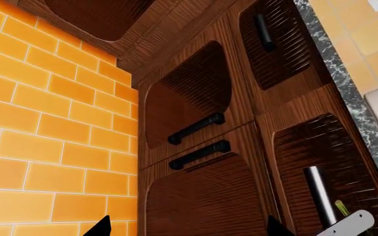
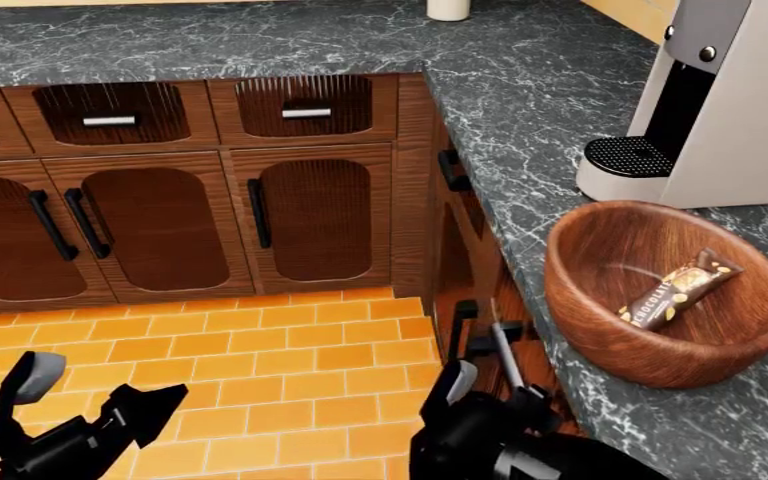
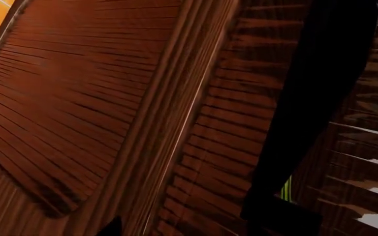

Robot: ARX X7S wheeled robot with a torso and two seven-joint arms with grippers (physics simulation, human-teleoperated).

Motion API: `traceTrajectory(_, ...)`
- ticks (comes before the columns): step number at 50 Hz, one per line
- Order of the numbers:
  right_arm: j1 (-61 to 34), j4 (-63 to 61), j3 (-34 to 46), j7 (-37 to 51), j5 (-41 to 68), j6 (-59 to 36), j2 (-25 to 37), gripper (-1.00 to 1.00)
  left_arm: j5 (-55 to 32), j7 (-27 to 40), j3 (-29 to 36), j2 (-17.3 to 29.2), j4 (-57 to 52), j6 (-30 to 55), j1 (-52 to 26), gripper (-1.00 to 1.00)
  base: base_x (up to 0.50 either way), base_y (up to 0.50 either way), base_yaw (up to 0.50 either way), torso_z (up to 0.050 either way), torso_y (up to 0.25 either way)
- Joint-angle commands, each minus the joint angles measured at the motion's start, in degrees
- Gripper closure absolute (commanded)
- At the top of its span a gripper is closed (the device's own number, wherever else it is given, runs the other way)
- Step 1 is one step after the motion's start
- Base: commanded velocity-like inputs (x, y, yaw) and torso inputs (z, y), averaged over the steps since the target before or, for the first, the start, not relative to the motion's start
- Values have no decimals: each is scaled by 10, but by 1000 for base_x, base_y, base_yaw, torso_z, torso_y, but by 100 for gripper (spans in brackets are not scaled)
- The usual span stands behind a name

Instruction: Place the bar in the bowl and close the drawer.

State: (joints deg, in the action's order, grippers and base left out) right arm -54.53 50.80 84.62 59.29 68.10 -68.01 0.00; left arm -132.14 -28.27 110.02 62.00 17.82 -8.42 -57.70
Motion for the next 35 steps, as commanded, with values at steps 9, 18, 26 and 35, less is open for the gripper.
traceTrajectory(9, -13, 45, 18, -7, -80, -21, 0, -100, 2, 2, -4, -2, 3, 3, 2, -100, 0, 0, 0, 0, 1)
traceTrajectory(18, -12, 53, 16, -12, -83, -18, 0, -100, 4, 5, -5, 1, -2, 1, 2, -100, 0, 0, 0, 0, 1)
traceTrajectory(26, -11, 56, 16, -14, -86, -19, 0, -100, 5, 5, -7, 0, 0, 2, 3, -100, 0, 0, 0, 0, 1)
traceTrajectory(35, -9, 64, 14, -21, -95, -20, 0, -100, 5, 3, -9, -2, 4, 6, 4, -100, 0, 0, 0, 0, 1)
